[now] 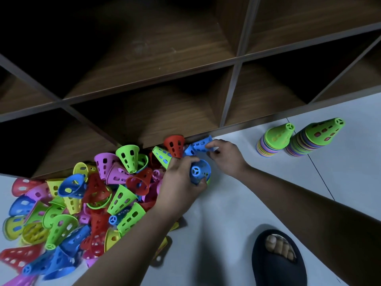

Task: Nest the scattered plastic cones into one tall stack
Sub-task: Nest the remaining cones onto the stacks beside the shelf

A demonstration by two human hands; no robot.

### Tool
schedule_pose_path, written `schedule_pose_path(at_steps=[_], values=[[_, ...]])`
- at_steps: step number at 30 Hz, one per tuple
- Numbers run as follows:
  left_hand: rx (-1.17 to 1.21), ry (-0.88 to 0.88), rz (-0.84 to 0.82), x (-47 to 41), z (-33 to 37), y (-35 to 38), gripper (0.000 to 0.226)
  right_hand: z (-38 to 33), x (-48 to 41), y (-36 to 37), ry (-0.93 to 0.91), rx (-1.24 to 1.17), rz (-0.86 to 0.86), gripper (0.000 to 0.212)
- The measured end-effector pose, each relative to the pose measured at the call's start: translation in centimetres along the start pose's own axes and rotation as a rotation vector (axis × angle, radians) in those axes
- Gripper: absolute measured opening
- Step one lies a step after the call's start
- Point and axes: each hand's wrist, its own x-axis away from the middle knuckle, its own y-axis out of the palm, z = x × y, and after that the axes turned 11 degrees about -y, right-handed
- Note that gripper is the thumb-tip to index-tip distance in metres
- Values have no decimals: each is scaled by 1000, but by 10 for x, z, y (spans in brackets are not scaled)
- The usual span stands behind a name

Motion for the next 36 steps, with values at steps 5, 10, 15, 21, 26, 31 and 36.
schedule_pose_path(at_steps=[5, 10, 15, 21, 26, 31, 36], values=[[-111, 28, -16, -9, -10, 17, 53, -1, 6, -12, 31, -164, 235, 7], [-143, -91, -16, -12, -10, 25, 57, -24, 26, -41, 148, -698, 369, 9], [-226, -36, 14, -10, -15, 16, 58, -37, 60, -38, 216, -1058, 229, 13], [-416, -8, 121, 10, -49, -7, 54, -30, 75, -15, 188, -848, 54, 14], [-431, -16, 140, 25, -68, -13, 57, -26, 71, 0, 204, -517, 7, 11], [-432, 12, 154, 29, -74, -18, 51, -20, 67, 4, 121, -234, -59, 10], [-332, -19, 162, 24, -67, -30, 46, -13, 44, 1, -43, 49, -34, 18]])
